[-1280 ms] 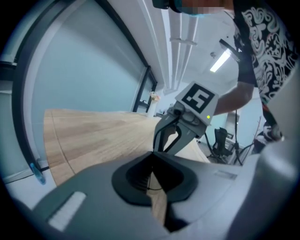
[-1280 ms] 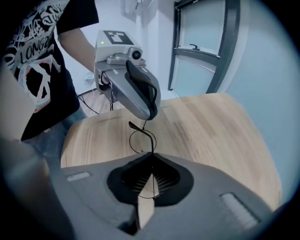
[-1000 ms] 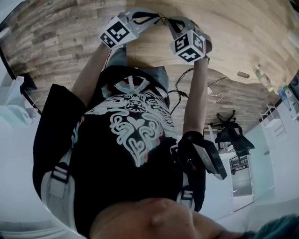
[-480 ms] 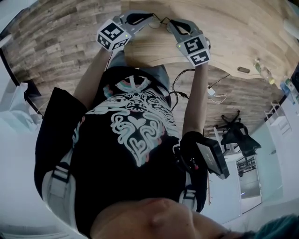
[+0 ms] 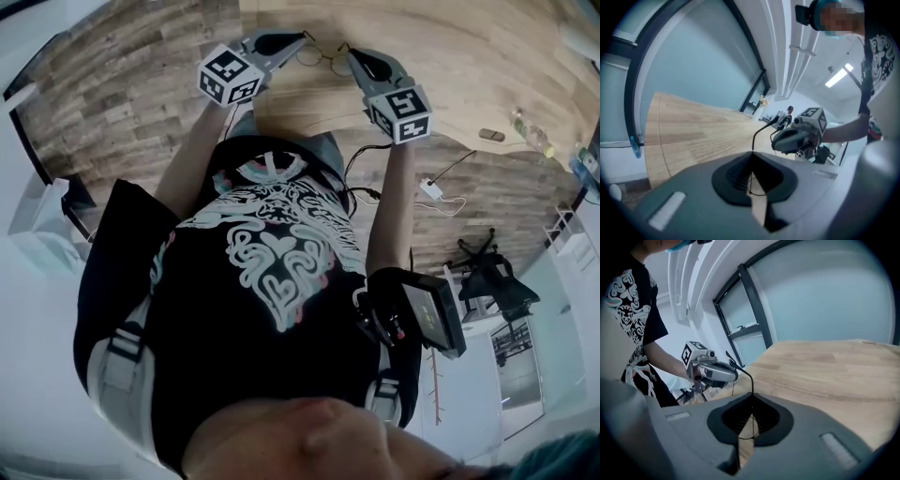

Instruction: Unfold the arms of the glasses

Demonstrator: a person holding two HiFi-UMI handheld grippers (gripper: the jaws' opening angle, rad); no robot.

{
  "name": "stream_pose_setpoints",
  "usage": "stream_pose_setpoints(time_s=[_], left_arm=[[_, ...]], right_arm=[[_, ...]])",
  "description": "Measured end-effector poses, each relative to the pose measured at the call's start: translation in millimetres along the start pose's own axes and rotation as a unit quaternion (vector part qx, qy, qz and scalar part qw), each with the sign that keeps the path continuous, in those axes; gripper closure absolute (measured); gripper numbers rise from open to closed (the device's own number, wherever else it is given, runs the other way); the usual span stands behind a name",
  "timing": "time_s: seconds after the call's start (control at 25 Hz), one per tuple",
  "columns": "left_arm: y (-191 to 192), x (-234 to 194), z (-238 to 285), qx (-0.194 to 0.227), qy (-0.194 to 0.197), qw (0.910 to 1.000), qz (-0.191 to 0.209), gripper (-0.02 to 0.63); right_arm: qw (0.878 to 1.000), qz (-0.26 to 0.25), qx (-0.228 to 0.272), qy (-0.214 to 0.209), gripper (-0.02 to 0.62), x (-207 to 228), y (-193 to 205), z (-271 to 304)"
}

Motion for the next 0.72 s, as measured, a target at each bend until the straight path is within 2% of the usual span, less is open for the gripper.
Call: stream_pose_setpoints(time_s=[0.28,0.48,0.72], left_arm=[[-15.1,5.1,-12.9,0.005,0.005,0.9998,-0.016,0.618],[-31.1,6.0,-24.3,0.026,0.018,0.9980,-0.054,0.618],[-48.0,12.9,-28.3,0.045,0.043,0.9941,-0.088,0.618]], right_arm=[[0.993,0.081,0.083,-0.006,0.595,0.4,-15.5,-29.9],[0.976,0.153,0.151,-0.025,0.595,7.0,-27.7,-56.0],[0.958,0.206,0.194,-0.047,0.595,9.1,-31.4,-76.2]])
Point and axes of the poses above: the fingertips, and each gripper's own axes: z forward along the fingers, x to its right, y out of its underside, the point moved 1 cm from there along -z, backward along the fingers, and after that the axes turned 12 degrees about -x, right-handed, at the moved point
